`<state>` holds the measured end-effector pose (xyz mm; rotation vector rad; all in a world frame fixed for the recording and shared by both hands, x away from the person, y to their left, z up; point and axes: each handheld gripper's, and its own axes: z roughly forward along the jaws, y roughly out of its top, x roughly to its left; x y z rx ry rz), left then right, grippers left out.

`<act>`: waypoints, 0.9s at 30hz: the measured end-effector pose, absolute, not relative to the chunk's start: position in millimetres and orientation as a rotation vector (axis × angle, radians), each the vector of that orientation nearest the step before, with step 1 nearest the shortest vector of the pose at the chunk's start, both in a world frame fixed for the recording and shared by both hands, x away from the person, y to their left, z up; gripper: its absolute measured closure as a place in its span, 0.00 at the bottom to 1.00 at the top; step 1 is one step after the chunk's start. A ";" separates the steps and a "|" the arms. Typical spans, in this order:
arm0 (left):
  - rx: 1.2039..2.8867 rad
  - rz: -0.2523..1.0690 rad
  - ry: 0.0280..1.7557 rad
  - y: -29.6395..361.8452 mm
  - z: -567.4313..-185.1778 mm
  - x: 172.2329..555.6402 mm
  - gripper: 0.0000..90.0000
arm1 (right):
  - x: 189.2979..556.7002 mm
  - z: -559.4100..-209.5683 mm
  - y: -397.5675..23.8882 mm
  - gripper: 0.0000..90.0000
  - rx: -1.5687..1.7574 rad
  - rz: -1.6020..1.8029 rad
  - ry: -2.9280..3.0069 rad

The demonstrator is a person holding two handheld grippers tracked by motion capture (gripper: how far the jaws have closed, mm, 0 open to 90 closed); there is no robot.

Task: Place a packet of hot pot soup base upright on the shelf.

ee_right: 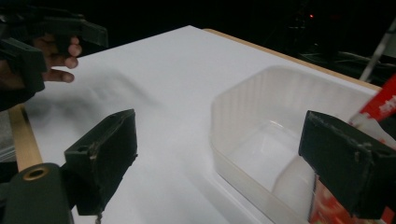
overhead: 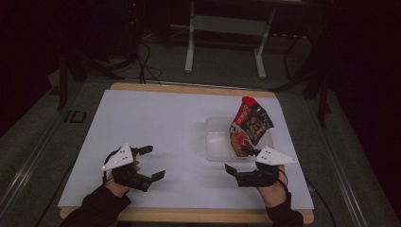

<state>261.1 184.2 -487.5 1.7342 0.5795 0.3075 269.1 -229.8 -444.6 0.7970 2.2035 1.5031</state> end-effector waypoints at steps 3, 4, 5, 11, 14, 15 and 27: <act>1.736 0.304 0.576 183.6 -487.9 261.1 0.01 | 267.7 -447.5 -234.4 0.13 0.812 1.498 2.202; 1.736 0.302 0.576 183.5 -487.9 261.1 0.01 | 267.2 -448.7 -236.2 0.13 0.814 1.486 2.200; 1.736 0.302 0.576 183.5 -487.9 261.1 0.01 | 266.7 -449.6 -237.6 0.13 0.819 1.488 2.199; 1.742 0.303 0.567 183.0 -487.9 260.1 0.01 | 263.0 -453.8 -244.7 0.13 0.837 1.474 2.191; 1.744 0.304 0.560 182.3 -487.7 259.5 0.01 | 261.8 -456.1 -248.6 0.13 0.848 1.463 2.188; 1.745 0.303 0.560 182.4 -487.8 259.5 0.01 | 261.2 -456.9 -250.2 0.13 0.851 1.461 2.186; 1.751 0.296 0.556 182.4 -489.5 259.4 0.01 | 256.2 -462.5 -261.7 0.13 0.879 1.447 2.169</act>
